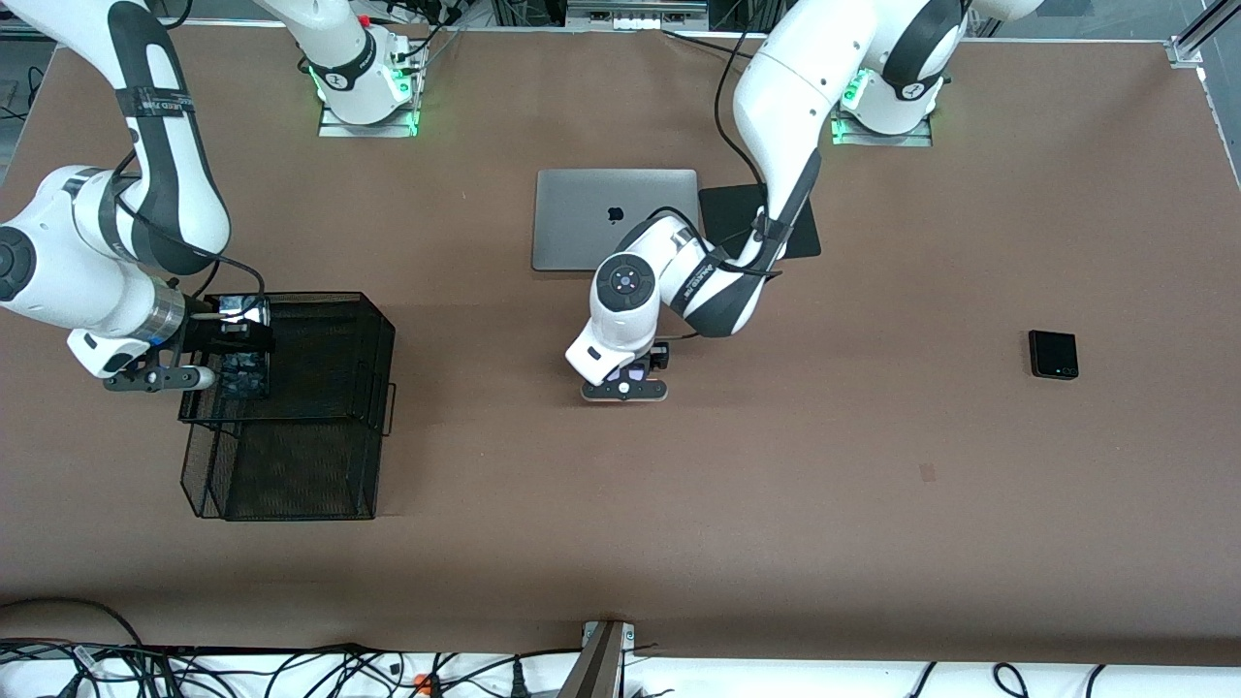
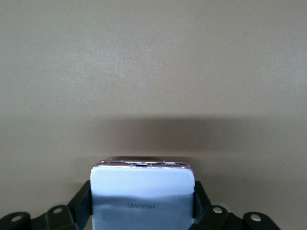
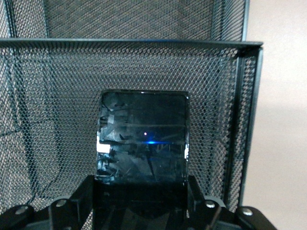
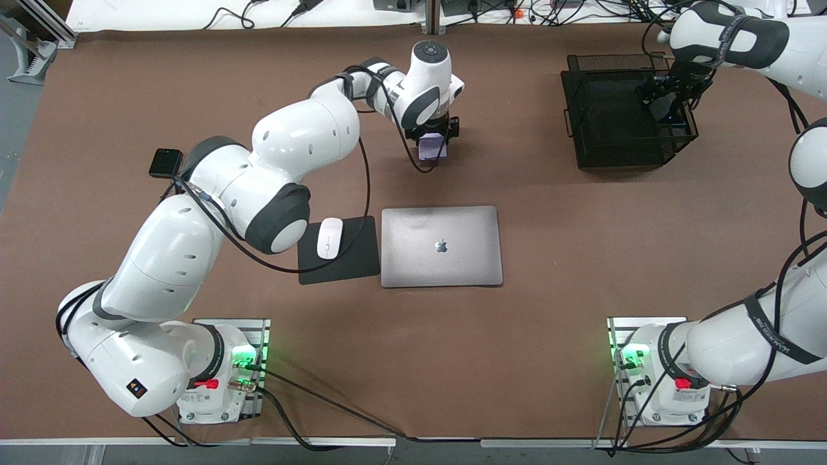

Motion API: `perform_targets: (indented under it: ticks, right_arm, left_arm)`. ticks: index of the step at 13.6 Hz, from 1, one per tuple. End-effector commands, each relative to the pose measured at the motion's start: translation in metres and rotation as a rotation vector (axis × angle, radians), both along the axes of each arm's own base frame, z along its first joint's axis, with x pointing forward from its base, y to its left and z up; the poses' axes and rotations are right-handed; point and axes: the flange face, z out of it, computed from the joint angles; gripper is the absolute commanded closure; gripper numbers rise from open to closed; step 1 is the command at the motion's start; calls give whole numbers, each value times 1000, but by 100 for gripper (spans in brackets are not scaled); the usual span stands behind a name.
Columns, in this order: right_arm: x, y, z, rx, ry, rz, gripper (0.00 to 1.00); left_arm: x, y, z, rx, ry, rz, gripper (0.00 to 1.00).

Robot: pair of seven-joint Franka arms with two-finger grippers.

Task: Place phones with both arms
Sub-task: 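Drop the black phone in the basket while the left gripper moves the Huawei, then release the Huawei phone with the left gripper while the right gripper approaches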

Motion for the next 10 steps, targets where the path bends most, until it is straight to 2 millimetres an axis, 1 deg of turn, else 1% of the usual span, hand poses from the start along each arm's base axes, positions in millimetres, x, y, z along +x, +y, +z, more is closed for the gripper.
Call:
perform_targets:
  ticks: [1,2,3,4,5,6,7,8,9,10]
  right_arm:
    - [5,-6,-1,22,-15,-5,80]
    - [8,-7,-1,20,-16,-15,58]
    - [9,-7,-1,21,-18,-25,33]
    - [9,-6,-2,34,-17,-36,26]
    - [10,-5,-2,50,-20,-48,14]
    - [10,-4,0,52,-18,-47,10]
    - [12,-4,3,53,-21,-45,1]
    - [14,-2,6,55,-26,-38,1]
    - [18,-2,14,54,-39,-32,1]
    - [22,1,23,60,-36,-26,1]
  left_arm:
    - [11,2,-1,1,-25,21,96]
    - [13,3,-1,-4,-33,25,86]
    - [16,2,-2,-16,-50,47,93]
    - [20,6,-5,-19,-73,75,94]
    - [14,-1,-7,-14,-77,65,83]
    - [11,-3,-8,-5,-85,60,27]
    - [9,-5,-9,3,-91,55,0]
    - [6,-10,-8,8,-98,51,0]
    - [9,-8,-4,7,-106,81,0]
    - [14,-4,5,15,-113,92,0]
